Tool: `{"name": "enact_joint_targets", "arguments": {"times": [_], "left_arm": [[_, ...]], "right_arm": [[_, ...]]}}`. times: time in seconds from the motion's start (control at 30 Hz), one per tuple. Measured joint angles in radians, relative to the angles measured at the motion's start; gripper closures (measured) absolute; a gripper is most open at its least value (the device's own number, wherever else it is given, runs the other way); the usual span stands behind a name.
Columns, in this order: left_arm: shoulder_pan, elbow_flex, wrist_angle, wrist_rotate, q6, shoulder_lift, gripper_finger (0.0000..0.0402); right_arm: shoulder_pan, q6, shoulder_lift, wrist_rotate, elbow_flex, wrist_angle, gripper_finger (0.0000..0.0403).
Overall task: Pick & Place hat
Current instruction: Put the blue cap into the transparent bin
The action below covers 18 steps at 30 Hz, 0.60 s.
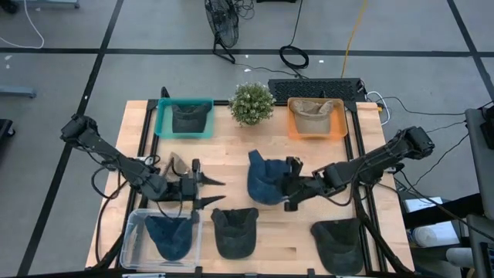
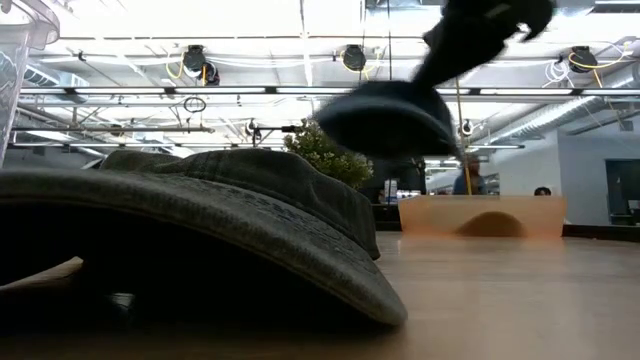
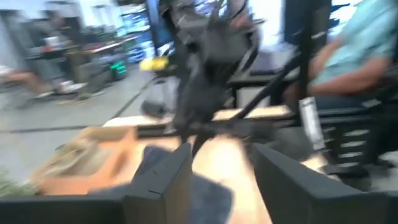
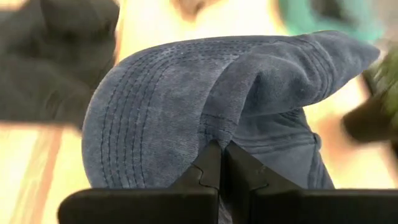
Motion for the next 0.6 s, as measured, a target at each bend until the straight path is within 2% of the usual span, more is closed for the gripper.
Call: {"name": "enact_joint_targets", "arguments": {"times": [0.1,0.33,0.6], "left_arm": [[0.014,0.000,0.033,-0.061,0.024,0.033,0.0183],[0.052,0.001,0.067,-0.069,0.034,0.106,0.0118],[0.070,0.000,0.154,-0.067,0.147,0.163,0.0106]], "right_arm": [[-0.019,-0.119,0.000,0.005,0.000,0.117,0.0403],[-0.055,-0.347,0.022,0.024,0.002,0.311,0.0403],[-0.086,-0.542,0.113,0.032,0.000,0.337,0.0403]]}}
